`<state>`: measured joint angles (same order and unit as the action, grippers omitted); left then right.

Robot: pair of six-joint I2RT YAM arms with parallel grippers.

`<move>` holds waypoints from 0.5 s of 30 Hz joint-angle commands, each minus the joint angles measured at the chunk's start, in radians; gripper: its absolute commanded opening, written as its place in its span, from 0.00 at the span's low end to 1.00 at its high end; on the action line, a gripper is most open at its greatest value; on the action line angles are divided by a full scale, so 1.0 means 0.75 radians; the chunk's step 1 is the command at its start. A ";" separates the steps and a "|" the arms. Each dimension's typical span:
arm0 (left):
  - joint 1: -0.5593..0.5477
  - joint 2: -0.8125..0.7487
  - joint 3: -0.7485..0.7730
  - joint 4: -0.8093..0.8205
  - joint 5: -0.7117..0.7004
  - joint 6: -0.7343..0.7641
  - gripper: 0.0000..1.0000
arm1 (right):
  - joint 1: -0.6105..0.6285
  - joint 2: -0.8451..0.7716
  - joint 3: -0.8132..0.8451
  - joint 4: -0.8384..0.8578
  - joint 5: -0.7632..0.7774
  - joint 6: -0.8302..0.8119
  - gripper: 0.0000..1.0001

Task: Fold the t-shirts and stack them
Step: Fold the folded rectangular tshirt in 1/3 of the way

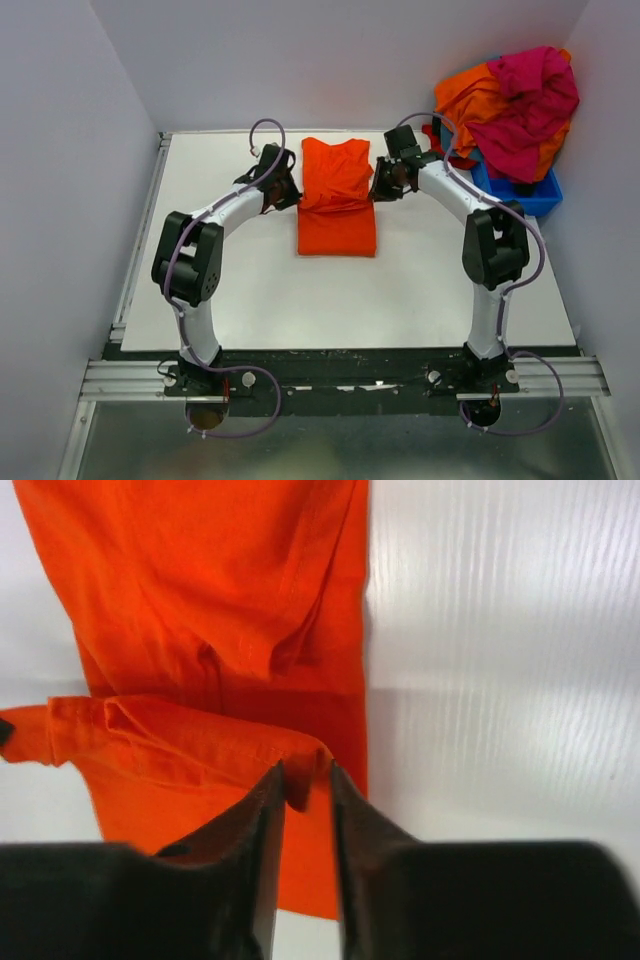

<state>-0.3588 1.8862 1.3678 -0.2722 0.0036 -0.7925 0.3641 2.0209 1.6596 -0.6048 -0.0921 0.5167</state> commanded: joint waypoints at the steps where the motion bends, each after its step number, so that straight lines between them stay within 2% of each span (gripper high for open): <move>1: 0.037 0.068 0.070 0.068 0.071 0.024 0.63 | -0.038 0.097 0.135 -0.030 -0.055 -0.004 0.57; 2: 0.043 0.089 0.101 0.058 0.085 0.044 0.78 | -0.046 0.101 0.141 -0.032 -0.063 -0.002 0.64; 3: 0.049 0.103 0.133 0.028 0.099 0.069 0.86 | -0.052 0.093 0.129 -0.024 -0.067 0.004 0.64; 5: 0.053 0.083 0.154 -0.011 0.077 0.118 0.94 | -0.056 0.024 0.040 0.011 -0.067 0.013 0.65; 9: 0.055 -0.081 -0.013 0.058 0.067 0.136 0.95 | -0.056 -0.229 -0.297 0.180 -0.057 0.021 0.62; 12: 0.051 -0.203 -0.205 0.150 0.146 0.102 0.87 | -0.056 -0.381 -0.570 0.317 -0.139 0.015 0.56; 14: 0.049 -0.253 -0.293 0.185 0.191 0.087 0.82 | -0.054 -0.414 -0.664 0.363 -0.168 0.004 0.54; 15: 0.047 -0.265 -0.328 0.205 0.200 0.087 0.79 | -0.054 -0.410 -0.675 0.365 -0.166 -0.010 0.49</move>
<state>-0.3180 1.8046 1.2682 -0.2039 0.0719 -0.7216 0.3214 1.7561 1.2457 -0.4500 -0.1566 0.5247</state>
